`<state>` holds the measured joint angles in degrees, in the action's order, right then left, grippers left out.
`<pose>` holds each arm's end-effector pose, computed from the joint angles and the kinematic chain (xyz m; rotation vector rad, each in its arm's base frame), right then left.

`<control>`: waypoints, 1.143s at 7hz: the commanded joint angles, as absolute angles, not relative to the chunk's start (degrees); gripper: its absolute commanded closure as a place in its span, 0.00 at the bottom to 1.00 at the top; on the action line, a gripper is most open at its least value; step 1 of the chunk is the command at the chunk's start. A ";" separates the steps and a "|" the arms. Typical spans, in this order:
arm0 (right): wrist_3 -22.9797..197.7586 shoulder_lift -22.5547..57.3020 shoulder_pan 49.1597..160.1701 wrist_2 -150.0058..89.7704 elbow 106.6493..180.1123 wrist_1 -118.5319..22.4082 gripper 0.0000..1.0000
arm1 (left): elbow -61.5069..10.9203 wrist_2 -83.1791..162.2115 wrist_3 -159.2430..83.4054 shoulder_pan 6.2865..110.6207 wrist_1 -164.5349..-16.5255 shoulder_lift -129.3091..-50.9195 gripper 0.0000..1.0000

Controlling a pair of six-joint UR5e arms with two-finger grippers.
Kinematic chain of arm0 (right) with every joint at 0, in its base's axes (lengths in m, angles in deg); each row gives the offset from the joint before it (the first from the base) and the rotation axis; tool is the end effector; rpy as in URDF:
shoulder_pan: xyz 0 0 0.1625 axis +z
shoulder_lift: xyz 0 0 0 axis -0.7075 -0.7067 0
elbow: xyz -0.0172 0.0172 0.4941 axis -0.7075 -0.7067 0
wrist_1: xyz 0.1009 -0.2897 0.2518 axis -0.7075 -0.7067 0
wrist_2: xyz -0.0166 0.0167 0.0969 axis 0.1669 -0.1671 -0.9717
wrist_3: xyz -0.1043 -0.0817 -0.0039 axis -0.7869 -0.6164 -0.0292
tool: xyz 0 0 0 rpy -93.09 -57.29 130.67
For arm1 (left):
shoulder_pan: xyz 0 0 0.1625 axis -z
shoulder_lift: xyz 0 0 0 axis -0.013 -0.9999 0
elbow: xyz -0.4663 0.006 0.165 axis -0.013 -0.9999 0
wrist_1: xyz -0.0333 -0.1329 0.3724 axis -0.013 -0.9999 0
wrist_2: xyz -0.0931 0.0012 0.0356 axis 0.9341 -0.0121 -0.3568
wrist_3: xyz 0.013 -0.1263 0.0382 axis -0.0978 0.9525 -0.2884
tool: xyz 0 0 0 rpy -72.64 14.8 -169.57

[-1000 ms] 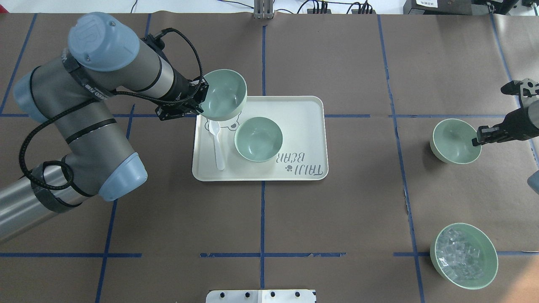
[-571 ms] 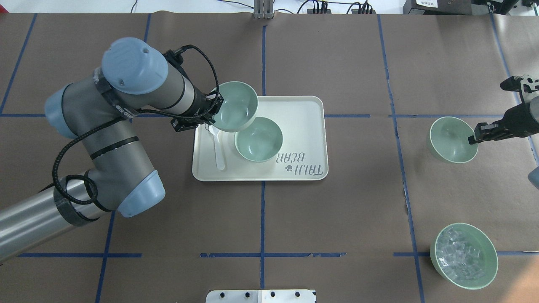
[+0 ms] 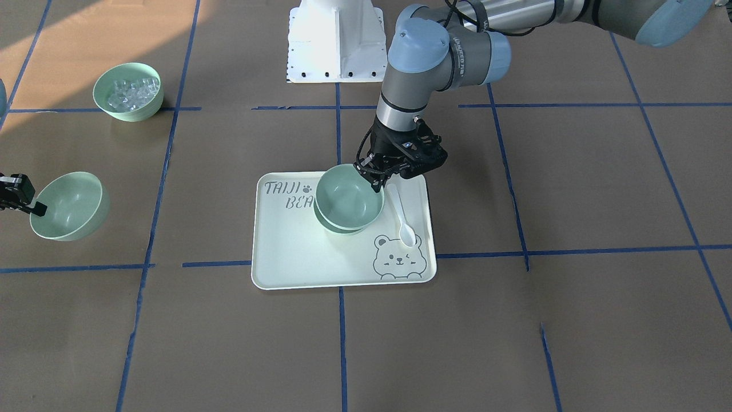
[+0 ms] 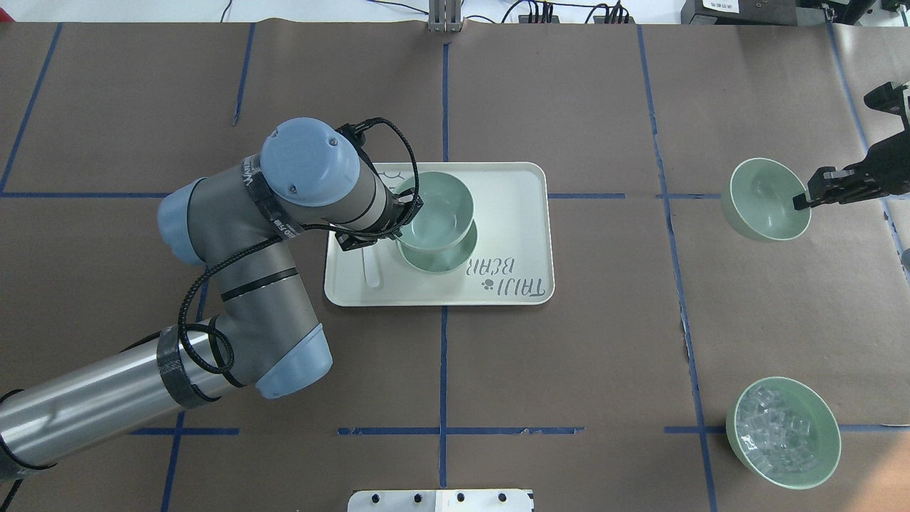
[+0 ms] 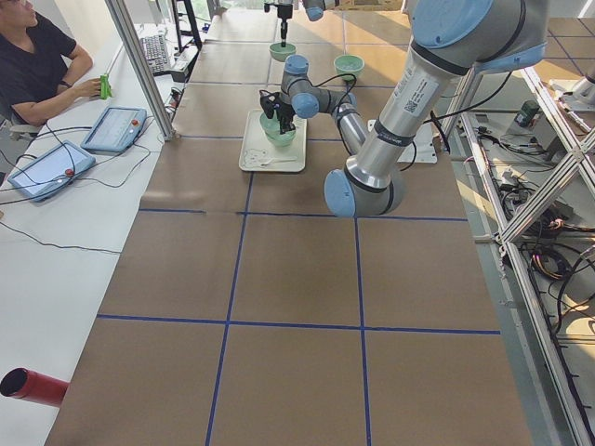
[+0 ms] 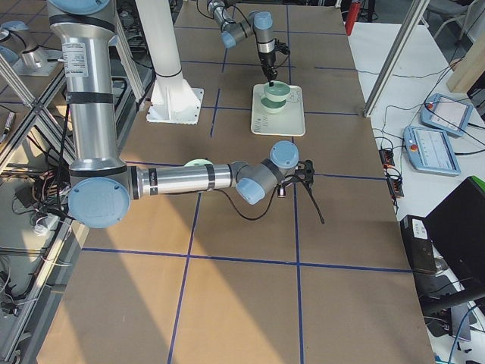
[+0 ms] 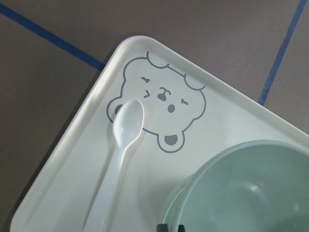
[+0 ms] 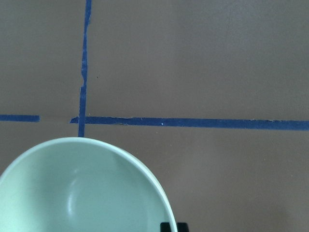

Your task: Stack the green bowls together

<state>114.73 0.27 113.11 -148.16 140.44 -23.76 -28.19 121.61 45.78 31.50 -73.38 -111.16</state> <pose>-0.1698 -0.5028 0.6349 0.0913 -1.0695 0.0295 0.5812 -0.4874 0.2720 -0.0235 0.9694 -0.5432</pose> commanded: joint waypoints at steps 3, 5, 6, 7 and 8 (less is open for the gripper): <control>122.61 5.33 113.68 -149.39 142.40 -24.31 1.00 | -28.88 120.02 43.78 30.63 -73.39 -111.22 0.00; 129.74 10.86 111.67 -149.48 142.58 -24.31 1.00 | -31.96 120.37 35.98 32.38 -69.99 -110.08 0.00; 132.47 13.76 109.04 -149.13 142.50 -24.40 1.00 | -34.32 120.90 30.20 35.61 -65.87 -109.98 0.00; 134.76 16.14 106.32 -148.78 142.50 -24.49 1.00 | -35.91 125.43 23.36 39.39 -62.53 -109.90 0.00; 135.22 19.56 104.81 -148.17 142.58 -27.80 1.00 | -37.40 127.56 19.63 42.82 -61.97 -108.24 0.00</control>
